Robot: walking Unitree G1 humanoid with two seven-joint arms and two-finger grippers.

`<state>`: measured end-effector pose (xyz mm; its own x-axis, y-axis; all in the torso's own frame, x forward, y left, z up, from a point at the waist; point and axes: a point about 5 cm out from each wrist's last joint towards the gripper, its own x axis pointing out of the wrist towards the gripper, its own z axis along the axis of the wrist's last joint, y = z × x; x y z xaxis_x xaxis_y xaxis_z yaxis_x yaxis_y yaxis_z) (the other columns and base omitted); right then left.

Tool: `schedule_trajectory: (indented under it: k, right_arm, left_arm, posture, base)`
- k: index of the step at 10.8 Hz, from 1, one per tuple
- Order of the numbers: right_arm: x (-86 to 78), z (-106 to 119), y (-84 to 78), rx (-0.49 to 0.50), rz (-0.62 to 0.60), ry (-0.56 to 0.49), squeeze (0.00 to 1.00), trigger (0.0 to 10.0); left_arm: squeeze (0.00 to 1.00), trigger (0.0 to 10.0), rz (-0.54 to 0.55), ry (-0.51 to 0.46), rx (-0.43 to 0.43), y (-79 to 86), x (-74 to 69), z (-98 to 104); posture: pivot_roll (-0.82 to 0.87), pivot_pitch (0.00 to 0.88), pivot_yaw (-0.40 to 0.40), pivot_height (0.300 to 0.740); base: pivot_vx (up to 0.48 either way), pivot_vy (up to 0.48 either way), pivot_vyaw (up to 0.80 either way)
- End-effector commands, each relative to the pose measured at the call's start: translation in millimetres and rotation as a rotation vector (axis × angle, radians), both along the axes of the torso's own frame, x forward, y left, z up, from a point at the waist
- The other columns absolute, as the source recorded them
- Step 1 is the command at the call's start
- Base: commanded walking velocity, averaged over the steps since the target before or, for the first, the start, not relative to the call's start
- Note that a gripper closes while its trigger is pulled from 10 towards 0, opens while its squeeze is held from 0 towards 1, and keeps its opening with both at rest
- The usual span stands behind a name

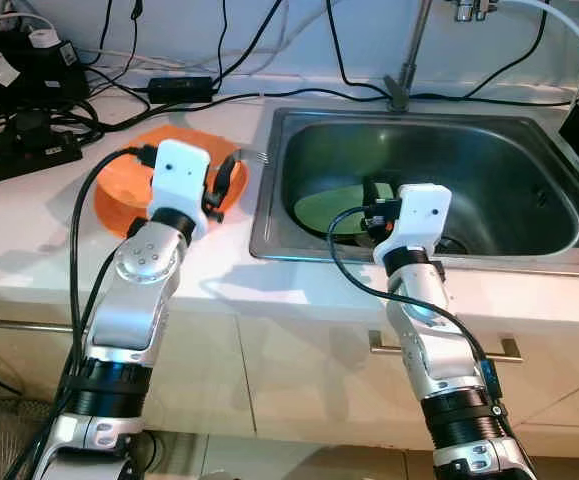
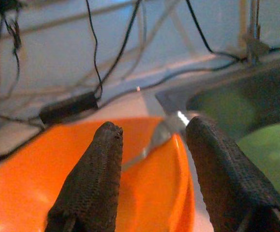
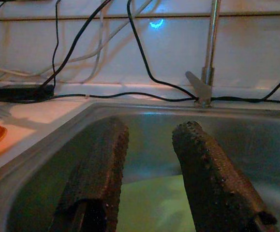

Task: Kitchen organization

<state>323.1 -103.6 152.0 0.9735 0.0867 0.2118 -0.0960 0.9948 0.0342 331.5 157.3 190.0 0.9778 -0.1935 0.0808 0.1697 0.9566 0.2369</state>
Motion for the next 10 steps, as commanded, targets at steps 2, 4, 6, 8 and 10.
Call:
schedule_trajectory:
  k: [2,4,6,8,10]
  right_arm:
    - [-1.8,2.5,-0.9,0.002,-0.007,-0.002,0.00,10.0]
    - [-2.3,1.3,2.7,0.001,-0.001,0.004,0.00,10.0]
    - [-2.7,1.4,5.5,0.005,0.007,0.004,0.00,10.0]
    - [-0.9,3.4,6.3,0.007,0.009,-0.001,0.00,10.0]
    - [0.4,4.7,5.6,0.009,0.006,-0.005,0.00,10.0]
  left_arm:
    - [0.00,10.0,0.020,0.053,-0.006,8.5,-6.4,-5.4]
    - [0.00,10.0,0.048,0.071,0.011,17.5,-12.4,-9.1]
    - [0.00,10.0,0.084,0.074,0.019,25.6,-17.0,-7.8]
    - [0.00,10.0,0.116,0.073,0.041,35.3,-20.7,-6.3]
    - [0.00,10.0,0.140,0.056,0.054,39.9,-21.2,-2.0]
  posture:
    - [-0.05,0.009,0.006,0.740]
    - [-0.04,0.000,0.003,0.740]
    - [-0.03,0.000,0.001,0.740]
    - [-0.03,0.000,0.002,0.740]
    - [-0.02,0.000,0.000,0.740]
  base:
    - [0.000,0.000,0.00]
    - [0.000,0.000,0.00]
    - [0.000,0.000,0.00]
    - [0.000,0.000,0.00]
    - [0.000,0.000,0.00]
